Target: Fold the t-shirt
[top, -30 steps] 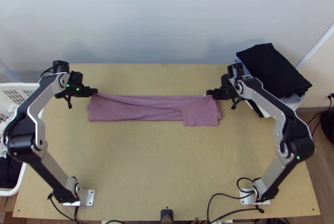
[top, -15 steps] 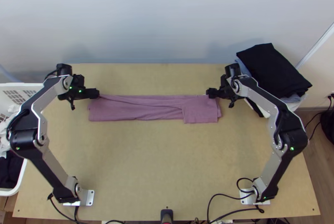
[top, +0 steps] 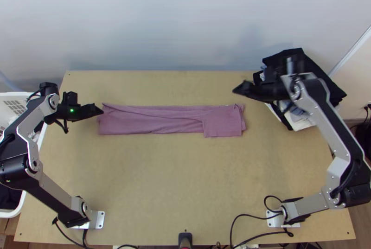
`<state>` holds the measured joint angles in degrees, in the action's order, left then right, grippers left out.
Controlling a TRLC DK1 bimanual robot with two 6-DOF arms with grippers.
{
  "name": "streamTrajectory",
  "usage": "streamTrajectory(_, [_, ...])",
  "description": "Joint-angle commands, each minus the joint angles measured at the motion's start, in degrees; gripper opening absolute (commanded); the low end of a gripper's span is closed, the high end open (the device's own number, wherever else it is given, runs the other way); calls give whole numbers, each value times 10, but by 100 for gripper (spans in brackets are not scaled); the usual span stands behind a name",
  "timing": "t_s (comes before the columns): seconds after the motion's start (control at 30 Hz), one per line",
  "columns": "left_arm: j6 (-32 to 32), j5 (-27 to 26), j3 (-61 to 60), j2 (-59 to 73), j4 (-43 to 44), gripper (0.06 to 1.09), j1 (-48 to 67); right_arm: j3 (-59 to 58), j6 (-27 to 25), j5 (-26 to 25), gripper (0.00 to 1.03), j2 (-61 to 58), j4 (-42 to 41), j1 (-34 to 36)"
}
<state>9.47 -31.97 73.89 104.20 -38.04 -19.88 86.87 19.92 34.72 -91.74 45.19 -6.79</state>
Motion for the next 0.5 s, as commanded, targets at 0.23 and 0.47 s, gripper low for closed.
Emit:
streamTrajectory(0.23, [18, -19, -11, 51, 2, 97, -14, 72, 95, 145, 99, -29, 12, 55])
streamTrajectory(0.47, [10, -19, 0, 100, 11, 97, 1, 81, 99, 149, 99, -29, 12, 53])
